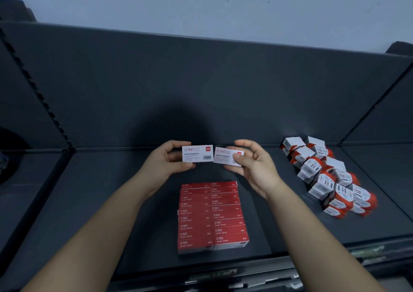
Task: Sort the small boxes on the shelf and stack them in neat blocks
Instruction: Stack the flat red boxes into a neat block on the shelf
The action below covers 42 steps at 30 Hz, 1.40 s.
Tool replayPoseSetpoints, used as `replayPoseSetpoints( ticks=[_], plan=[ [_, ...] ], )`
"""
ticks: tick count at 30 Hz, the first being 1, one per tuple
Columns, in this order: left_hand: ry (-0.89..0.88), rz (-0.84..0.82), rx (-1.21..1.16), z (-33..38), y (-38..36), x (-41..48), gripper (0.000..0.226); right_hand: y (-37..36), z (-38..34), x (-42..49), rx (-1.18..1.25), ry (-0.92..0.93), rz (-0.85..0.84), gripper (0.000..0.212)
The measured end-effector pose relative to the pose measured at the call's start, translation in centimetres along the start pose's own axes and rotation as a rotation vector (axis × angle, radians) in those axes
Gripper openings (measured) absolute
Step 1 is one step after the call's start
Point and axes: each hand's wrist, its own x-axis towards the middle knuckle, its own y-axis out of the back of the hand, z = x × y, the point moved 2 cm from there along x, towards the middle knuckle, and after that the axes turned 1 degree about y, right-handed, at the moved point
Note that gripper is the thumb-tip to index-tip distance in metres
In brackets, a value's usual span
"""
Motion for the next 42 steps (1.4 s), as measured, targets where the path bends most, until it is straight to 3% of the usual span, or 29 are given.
replayPoseSetpoints(
  ticks=[14,34,37,42],
  plan=[
    [-0.035,0.006,-0.034,0.6,-0.9,-3.1,0.047,-1.3,-1.6,-3.4,-0.043,0.063,-0.054,0.022],
    [-0.052,0.051,0.129,1.1,-2.3,-2.7,0.039,-0.8,-1.9,-3.6,-0.035,0.065,-0.025,0.022],
    [-0.049,0.075,0.154,1.0,-2.4,-2.3,0.033,-0.8,-1.8,-3.2,-0.128,0.076,-0.019,0.023],
    [-0.02,0.146,0.16,0.4,-2.4,-1.0,0.026,-0.8,-1.2,-2.0,-0.493,0.156,-0.015,0.022]
  ],
)
